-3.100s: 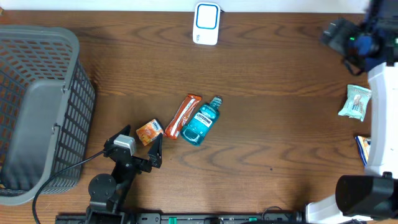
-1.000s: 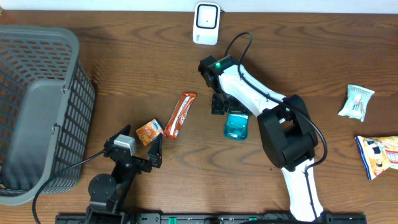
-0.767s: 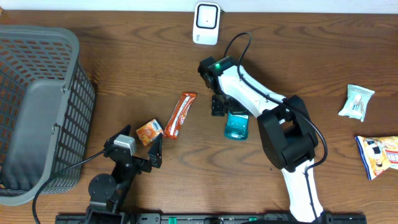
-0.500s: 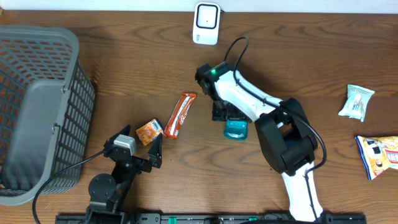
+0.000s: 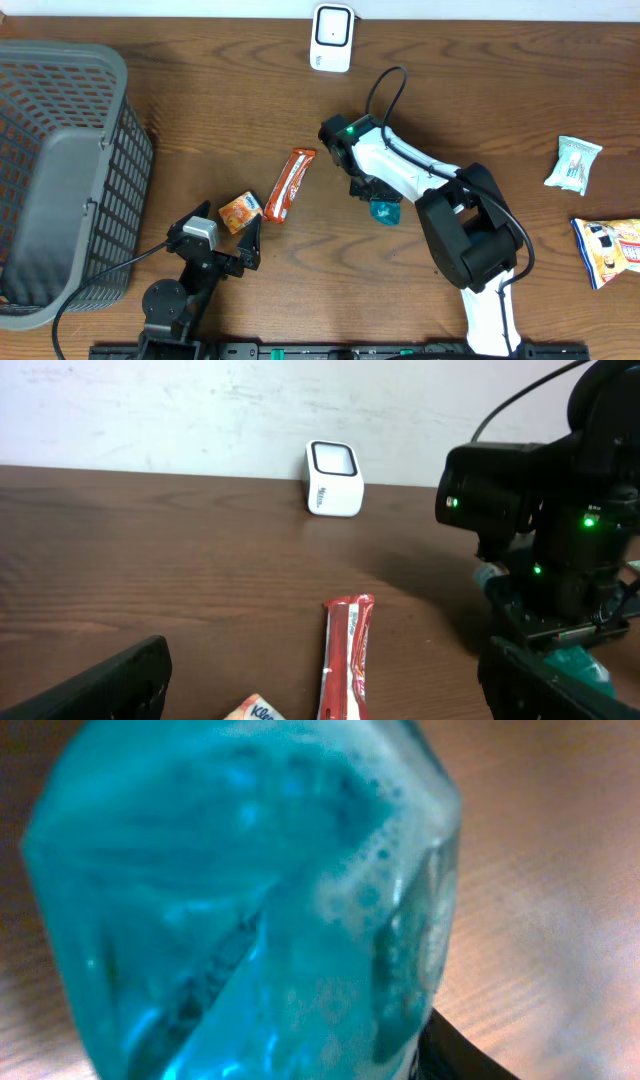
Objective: Scan the item barcode
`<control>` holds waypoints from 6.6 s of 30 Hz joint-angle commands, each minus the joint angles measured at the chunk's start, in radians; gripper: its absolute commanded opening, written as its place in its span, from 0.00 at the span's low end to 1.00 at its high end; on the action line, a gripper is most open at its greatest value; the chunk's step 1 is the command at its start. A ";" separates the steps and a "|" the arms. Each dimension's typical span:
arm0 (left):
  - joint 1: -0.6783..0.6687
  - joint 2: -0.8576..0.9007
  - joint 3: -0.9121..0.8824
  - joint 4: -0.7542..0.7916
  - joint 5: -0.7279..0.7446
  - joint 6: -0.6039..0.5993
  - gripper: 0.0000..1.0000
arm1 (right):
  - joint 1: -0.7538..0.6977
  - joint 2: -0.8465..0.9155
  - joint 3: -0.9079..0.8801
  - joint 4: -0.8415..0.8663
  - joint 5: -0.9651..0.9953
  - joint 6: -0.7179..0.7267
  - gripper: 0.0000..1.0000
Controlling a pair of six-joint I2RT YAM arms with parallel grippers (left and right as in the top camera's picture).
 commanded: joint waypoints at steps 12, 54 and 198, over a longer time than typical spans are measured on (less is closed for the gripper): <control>0.004 -0.003 -0.018 -0.034 0.010 0.006 0.98 | -0.018 0.064 -0.036 0.234 -0.447 -0.697 0.54; 0.004 -0.003 -0.018 -0.034 0.010 0.006 0.98 | 0.061 0.064 0.096 0.079 -0.010 -0.429 0.47; 0.004 -0.003 -0.018 -0.034 0.010 0.006 0.98 | 0.003 -0.264 -0.439 0.657 -0.219 -0.576 0.01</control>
